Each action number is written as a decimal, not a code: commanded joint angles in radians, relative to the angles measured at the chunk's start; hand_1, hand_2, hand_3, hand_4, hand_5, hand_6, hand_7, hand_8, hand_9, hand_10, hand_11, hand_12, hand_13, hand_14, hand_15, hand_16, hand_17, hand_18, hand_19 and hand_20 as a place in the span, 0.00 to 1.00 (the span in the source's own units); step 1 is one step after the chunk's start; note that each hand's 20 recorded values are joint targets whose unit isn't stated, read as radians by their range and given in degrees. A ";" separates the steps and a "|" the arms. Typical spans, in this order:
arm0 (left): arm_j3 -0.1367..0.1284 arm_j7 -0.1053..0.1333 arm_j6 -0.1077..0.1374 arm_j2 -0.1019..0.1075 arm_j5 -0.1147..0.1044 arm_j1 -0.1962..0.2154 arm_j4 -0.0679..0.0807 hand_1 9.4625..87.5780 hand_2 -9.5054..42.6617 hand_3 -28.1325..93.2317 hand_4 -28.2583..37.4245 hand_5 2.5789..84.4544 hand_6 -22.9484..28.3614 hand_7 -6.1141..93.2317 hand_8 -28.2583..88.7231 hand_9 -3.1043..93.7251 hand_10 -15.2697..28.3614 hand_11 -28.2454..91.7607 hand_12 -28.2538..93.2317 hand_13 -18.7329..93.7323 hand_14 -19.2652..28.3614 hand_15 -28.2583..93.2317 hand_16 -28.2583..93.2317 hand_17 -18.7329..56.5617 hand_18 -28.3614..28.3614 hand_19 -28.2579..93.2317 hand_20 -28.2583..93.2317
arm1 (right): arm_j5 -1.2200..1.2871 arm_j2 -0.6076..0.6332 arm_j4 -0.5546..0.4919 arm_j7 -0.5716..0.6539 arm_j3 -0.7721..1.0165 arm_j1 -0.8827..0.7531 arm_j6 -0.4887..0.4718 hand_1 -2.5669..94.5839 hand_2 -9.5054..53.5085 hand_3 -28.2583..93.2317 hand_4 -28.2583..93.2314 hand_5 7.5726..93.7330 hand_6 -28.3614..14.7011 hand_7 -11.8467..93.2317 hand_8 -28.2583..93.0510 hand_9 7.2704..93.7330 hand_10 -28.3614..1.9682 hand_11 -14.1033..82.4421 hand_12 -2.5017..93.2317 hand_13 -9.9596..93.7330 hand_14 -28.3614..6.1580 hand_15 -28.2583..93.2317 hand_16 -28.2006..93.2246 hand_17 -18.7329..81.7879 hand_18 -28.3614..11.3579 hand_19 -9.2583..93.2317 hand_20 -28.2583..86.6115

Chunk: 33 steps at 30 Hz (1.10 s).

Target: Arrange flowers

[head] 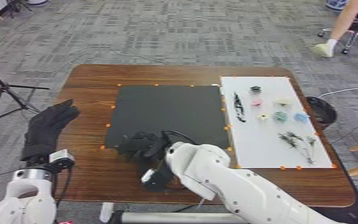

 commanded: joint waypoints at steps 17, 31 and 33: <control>0.024 0.008 -0.024 -0.006 0.000 -0.025 0.008 0.16 0.26 0.82 0.00 0.59 0.52 0.20 0.18 0.54 0.70 0.40 0.33 0.50 0.80 0.43 0.23 0.34 0.73 0.33 0.40 | -0.091 -0.049 0.076 -0.041 0.020 0.064 0.030 0.27 0.31 0.70 0.15 0.53 0.48 0.15 0.19 0.48 0.46 0.20 0.11 0.89 0.58 0.58 0.48 0.64 0.24 0.91 0.63; -0.023 0.003 -0.007 -0.011 -0.001 0.024 -0.023 0.16 0.25 0.82 0.00 0.59 0.52 0.19 0.18 0.54 0.70 0.40 0.33 0.50 0.80 0.43 0.23 0.34 0.73 0.33 0.40 | 0.073 0.201 -0.203 -0.043 0.130 -0.092 0.130 0.27 0.32 0.69 0.16 0.62 0.52 0.18 0.19 0.58 0.45 0.22 0.12 0.92 0.58 0.59 0.48 0.66 0.23 0.93 0.64; -0.025 0.001 -0.006 -0.009 -0.004 0.024 -0.023 0.16 0.25 0.82 0.00 0.59 0.52 0.19 0.18 0.54 0.70 0.40 0.33 0.50 0.80 0.43 0.23 0.34 0.73 0.33 0.40 | 0.073 0.218 -0.209 -0.032 0.152 -0.114 0.125 0.27 0.32 0.69 0.16 0.63 0.52 0.18 0.19 0.59 0.45 0.22 0.12 0.93 0.59 0.59 0.48 0.67 0.23 0.93 0.64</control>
